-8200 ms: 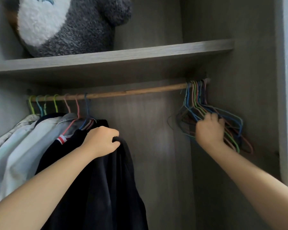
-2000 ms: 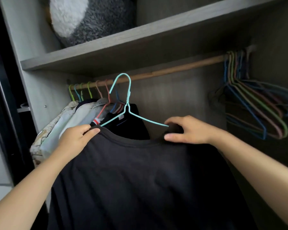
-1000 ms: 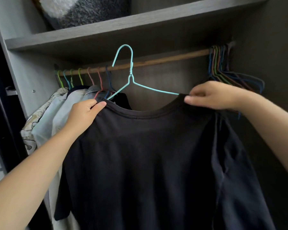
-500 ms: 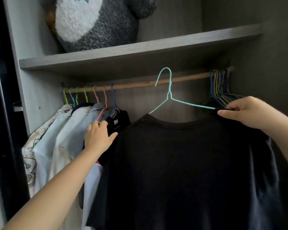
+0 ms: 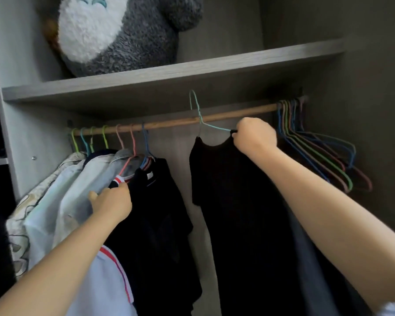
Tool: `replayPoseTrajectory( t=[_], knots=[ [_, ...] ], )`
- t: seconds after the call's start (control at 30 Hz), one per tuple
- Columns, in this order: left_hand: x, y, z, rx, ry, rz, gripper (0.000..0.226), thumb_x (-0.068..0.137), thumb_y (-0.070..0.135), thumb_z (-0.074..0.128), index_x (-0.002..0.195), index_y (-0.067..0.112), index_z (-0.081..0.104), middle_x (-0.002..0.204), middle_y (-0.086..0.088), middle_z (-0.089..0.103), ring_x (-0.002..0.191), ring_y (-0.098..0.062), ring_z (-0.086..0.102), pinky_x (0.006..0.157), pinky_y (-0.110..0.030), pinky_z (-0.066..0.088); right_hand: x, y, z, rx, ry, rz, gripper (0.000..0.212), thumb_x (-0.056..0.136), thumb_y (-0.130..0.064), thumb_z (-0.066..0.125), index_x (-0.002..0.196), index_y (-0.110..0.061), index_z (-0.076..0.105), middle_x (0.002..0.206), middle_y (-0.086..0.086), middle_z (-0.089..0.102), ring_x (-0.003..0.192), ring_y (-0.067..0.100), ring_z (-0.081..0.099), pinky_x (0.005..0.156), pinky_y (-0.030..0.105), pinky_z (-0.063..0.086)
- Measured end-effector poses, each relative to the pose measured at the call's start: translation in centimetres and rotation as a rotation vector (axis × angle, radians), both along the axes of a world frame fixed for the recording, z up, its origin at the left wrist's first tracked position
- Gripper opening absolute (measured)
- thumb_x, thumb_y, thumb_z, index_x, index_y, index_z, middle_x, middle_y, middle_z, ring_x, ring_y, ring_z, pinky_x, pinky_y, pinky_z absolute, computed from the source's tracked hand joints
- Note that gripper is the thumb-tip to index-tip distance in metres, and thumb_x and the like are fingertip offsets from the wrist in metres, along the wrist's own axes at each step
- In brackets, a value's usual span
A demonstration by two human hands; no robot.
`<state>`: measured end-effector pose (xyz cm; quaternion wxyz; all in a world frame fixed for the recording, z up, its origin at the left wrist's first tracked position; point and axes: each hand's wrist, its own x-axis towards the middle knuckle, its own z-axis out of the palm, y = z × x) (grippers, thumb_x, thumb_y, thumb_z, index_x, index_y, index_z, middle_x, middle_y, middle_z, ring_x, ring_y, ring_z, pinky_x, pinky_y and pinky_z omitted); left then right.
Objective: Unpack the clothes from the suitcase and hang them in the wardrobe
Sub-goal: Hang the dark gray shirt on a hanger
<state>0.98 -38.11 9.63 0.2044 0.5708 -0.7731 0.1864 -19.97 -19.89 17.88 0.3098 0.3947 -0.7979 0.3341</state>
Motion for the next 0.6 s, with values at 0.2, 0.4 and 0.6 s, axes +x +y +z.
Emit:
replayPoseTrajectory(
  t=[0.2,0.4,0.6],
  knots=[
    [-0.1,-0.7,-0.3,0.024,0.059,-0.080,0.041,0.099,0.019,0.030,0.139,0.013,0.028,0.118,-0.010,0.059,0.115,-0.028,0.051,0.104,-0.044,0.030,5.1,-7.4,0.0,0.118,0.014,0.108,0.025,0.089,-0.002,0.044,0.106,-0.003,0.062,0.109,0.012,0.064,0.102,0.030,0.060,0.070,0.030,0.041],
    [1.0,-1.7,-0.4,-0.018,0.068,-0.147,0.030,0.099,0.021,0.031,0.126,0.010,0.040,0.106,-0.009,0.062,0.102,-0.027,0.056,0.077,-0.033,0.039,7.1,-12.6,-1.3,0.222,-0.014,0.195,0.027,0.090,0.000,0.041,0.108,-0.003,0.061,0.112,0.011,0.062,0.105,0.029,0.059,0.077,0.033,0.048],
    [1.8,-1.9,-0.4,-0.025,0.092,-0.185,0.030,0.100,0.026,0.030,0.122,0.010,0.042,0.109,-0.011,0.061,0.102,-0.029,0.056,0.075,-0.034,0.042,7.6,-14.4,-2.9,0.309,-0.087,0.228,0.029,0.092,-0.001,0.039,0.112,-0.001,0.060,0.119,0.013,0.059,0.111,0.029,0.056,0.083,0.034,0.048]
  ],
)
